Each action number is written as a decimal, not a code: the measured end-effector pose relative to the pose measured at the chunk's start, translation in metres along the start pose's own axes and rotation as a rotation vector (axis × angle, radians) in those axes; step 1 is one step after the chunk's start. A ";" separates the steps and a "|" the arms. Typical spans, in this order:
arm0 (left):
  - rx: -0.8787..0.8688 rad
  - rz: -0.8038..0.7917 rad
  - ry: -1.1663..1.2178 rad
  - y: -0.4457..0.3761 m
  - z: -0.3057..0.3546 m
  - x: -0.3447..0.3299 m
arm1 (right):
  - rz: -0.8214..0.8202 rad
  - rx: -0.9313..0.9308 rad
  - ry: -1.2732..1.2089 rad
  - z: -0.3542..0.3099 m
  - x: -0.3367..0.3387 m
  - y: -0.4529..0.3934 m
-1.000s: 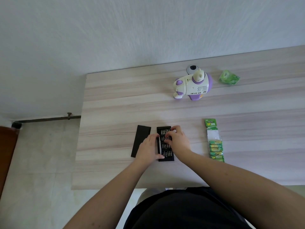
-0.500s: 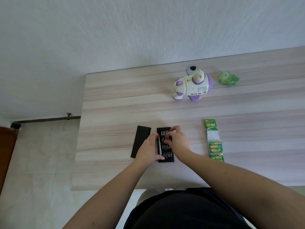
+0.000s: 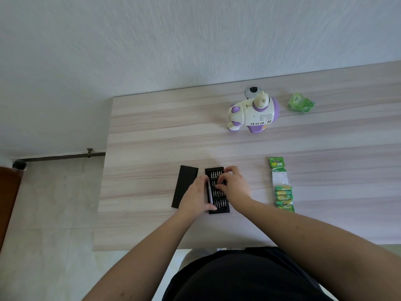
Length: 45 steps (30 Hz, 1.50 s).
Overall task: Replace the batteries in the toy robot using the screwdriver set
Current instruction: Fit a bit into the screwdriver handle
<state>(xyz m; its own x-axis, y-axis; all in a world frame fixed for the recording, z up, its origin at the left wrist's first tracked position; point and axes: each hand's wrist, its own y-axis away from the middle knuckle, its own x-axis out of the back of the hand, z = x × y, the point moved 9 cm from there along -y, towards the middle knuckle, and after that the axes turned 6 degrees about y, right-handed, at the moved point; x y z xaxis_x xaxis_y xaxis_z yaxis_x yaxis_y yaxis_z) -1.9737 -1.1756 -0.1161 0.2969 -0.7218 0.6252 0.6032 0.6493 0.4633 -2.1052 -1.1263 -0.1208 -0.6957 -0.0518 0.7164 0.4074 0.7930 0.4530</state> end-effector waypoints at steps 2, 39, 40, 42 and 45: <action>-0.005 0.005 -0.002 0.000 0.001 0.000 | -0.008 0.002 -0.006 0.000 -0.001 -0.001; 0.048 0.122 0.171 0.004 -0.012 0.001 | 0.009 -0.326 -0.616 0.038 -0.019 0.039; 0.045 0.108 0.159 0.002 -0.012 0.001 | 0.007 -0.329 -0.626 0.038 -0.019 0.041; 0.037 0.087 0.141 -0.001 -0.011 0.002 | 0.011 -0.332 -0.643 0.038 -0.020 0.043; 0.006 0.049 0.109 -0.003 -0.008 0.003 | 0.019 -0.344 -0.670 0.037 -0.022 0.046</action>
<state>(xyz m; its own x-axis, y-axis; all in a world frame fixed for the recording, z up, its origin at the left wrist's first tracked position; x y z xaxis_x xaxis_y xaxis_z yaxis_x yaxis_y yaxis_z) -1.9689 -1.1813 -0.1209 0.4046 -0.7108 0.5754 0.5816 0.6855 0.4380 -2.0933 -1.0663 -0.1351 -0.8530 0.4275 0.2993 0.5082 0.5499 0.6629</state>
